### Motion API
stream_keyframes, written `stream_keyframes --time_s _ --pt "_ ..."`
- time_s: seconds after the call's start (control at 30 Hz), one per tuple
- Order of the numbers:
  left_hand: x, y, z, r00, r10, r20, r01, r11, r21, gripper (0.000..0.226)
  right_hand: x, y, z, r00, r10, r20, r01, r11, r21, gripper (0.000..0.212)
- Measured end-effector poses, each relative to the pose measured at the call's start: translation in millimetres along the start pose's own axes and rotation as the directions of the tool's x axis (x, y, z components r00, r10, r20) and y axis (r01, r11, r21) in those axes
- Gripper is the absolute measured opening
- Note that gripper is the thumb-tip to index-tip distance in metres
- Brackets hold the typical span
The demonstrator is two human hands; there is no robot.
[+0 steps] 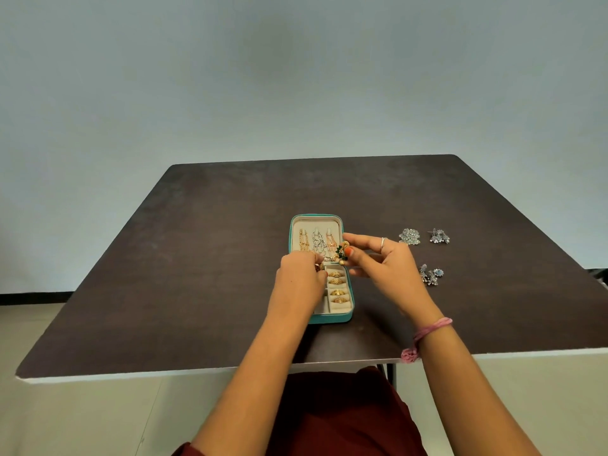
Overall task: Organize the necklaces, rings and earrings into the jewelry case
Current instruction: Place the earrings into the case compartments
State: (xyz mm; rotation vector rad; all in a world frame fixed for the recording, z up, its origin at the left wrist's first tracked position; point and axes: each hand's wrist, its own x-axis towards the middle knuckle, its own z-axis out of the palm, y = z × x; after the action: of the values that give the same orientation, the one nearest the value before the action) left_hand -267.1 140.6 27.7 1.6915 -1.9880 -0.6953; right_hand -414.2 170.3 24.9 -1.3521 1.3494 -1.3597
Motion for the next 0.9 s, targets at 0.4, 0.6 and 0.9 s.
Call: stream_keyframes --time_s 0.4,0.6,0.9 --pt "13 22 0 0.983 -0.166 0.080 0.140 0.957 0.255 0.021 3 6 -6 1.000 -0.018 0.019 0.019 1.000 -0.023 0.029" --pt "16 24 -3 0.983 -0.148 0.110 0.108 0.946 0.306 0.028 5 8 -7 1.000 -0.021 0.019 0.022 0.999 -0.034 0.029" --pt "18 24 -4 0.989 -0.127 0.076 0.098 0.946 0.310 0.011 2 8 -6 1.000 -0.011 0.020 0.011 0.999 -0.032 0.029"
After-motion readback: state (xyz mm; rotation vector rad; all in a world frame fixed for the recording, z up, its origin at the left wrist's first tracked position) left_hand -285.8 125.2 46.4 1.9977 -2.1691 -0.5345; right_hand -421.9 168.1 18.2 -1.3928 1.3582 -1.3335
